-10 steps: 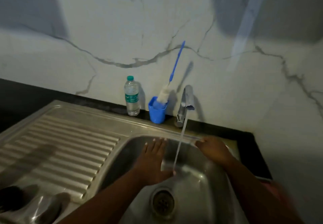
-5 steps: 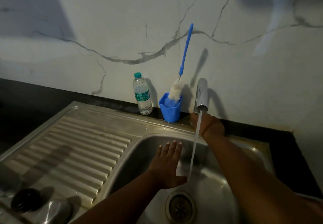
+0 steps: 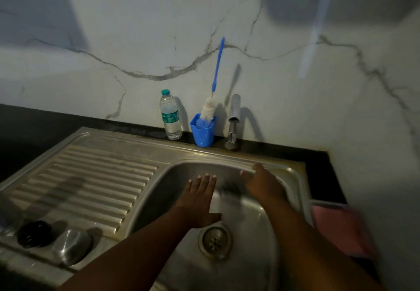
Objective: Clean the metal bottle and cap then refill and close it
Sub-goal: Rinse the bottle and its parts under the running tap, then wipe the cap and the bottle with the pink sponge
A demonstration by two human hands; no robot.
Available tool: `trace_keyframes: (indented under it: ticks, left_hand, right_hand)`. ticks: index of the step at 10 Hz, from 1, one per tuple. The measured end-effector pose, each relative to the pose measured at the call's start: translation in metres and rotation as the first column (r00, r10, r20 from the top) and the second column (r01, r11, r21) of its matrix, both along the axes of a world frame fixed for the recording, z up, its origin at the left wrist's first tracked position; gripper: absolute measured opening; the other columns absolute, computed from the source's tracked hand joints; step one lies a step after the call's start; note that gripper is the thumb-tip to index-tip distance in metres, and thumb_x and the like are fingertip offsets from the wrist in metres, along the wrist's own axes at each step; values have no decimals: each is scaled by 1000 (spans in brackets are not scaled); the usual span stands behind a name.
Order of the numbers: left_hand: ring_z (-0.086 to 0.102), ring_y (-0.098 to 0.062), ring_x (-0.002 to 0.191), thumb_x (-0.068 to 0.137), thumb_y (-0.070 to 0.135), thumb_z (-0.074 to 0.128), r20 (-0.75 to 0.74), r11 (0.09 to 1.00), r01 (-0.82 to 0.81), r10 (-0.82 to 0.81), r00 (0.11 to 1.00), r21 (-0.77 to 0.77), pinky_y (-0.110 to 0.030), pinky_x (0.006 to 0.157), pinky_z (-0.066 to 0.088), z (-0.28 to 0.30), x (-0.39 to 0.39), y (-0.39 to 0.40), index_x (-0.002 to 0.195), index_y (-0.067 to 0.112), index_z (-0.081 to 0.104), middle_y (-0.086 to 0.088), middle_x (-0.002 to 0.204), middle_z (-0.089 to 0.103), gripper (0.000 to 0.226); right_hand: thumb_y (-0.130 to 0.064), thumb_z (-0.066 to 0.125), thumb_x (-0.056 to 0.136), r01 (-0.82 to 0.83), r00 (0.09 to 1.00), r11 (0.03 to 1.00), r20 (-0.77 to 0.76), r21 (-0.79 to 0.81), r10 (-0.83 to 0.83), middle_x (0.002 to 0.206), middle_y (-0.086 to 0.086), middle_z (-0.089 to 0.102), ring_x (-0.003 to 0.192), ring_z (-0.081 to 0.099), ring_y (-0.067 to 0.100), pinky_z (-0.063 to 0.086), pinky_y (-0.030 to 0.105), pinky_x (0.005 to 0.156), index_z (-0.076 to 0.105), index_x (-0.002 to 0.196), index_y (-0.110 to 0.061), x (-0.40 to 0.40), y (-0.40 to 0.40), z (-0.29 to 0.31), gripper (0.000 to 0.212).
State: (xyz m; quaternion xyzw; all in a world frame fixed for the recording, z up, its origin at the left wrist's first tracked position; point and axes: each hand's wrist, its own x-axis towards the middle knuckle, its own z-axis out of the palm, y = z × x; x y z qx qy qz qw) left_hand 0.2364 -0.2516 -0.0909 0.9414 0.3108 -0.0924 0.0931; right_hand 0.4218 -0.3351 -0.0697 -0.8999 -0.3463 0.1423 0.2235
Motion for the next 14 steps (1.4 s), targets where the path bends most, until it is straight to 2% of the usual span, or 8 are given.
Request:
trace_keyframes:
  ticks: [2, 3, 5, 9, 10, 11, 12, 14]
  left_hand:
    - [-11, -30, 151, 88, 65, 50, -7, 994, 106, -106, 994, 18, -47, 121, -5, 8, -17, -41, 154, 14, -15, -10, 163, -14, 106]
    - [-9, -30, 151, 88, 63, 51, 6, 987, 156, -157, 988, 31, -46, 121, -3, 17, -32, -49, 155, 14, -13, -11, 164, -12, 104]
    - [-10, -32, 150, 86, 65, 53, 77, 980, 196, -197, 977, 18, -47, 121, -4, 29, -60, -53, 155, 16, -12, -12, 163, -13, 106]
    - [-8, -32, 151, 84, 65, 54, 122, 978, 207, -208, 971, 21, -46, 120, -3, 24, -43, -73, 155, 16, -11, -11, 163, -13, 109]
    - [-7, -32, 151, 83, 68, 53, 68, 984, 173, -175, 982, 39, -46, 120, -2, 19, -26, -80, 155, 15, -11, -12, 163, -13, 110]
    - [-9, -32, 151, 83, 70, 50, 39, 989, 142, -144, 989, 41, -46, 120, -3, 16, -12, -86, 155, 15, -13, -11, 163, -14, 110]
    - [-10, -32, 150, 85, 70, 49, 34, 993, 117, -118, 992, 35, -46, 120, -4, 16, -4, -92, 154, 15, -14, -12, 163, -15, 109]
    - [-11, -32, 150, 86, 71, 46, -48, 997, 53, -50, 998, 50, -47, 120, -4, 10, 2, -105, 154, 14, -15, -12, 163, -16, 108]
  right_hand:
    - [-47, 49, 89, -77, 963, 997, 257, -28, 82, 115, 1, 64, 107, 60, 24, 47, 32, 85, 55, 115, -27, -25, -84, 27, 34]
    - [-40, 48, 91, 29, 974, 999, 226, -23, -23, 102, 2, 64, 97, 62, 23, 42, 28, 74, 57, 105, -24, -33, -121, 41, 23]
    - [-21, 46, 96, 346, 938, 938, 38, -28, -345, 110, 12, 63, 90, 57, 22, 43, 28, 82, 62, 108, -7, -51, -175, 52, 24]
    - [-20, 51, 95, 299, 954, 954, 24, 34, -300, 122, 10, 58, 101, 57, 21, 48, 33, 92, 55, 124, -10, -50, -198, 59, 31]
    - [-19, 51, 96, 264, 965, 962, -18, 71, -263, 124, 15, 54, 92, 58, 21, 53, 37, 82, 50, 130, -9, -27, -198, 54, 36]
    - [-18, 46, 97, 291, 954, 955, -100, 65, -283, 121, 12, 57, 87, 55, 17, 45, 18, 65, 55, 123, -11, -8, -193, 45, 28]
    - [-17, 53, 95, 293, 942, 955, -186, 53, -278, 126, 10, 56, 103, 56, 19, 41, 16, 76, 52, 127, -10, 5, -194, 36, 33]
    - [-24, 62, 82, 271, 955, 962, -134, 37, -264, 113, 8, 58, 93, 60, 21, 47, 24, 68, 57, 120, -13, 25, -183, 12, 40]
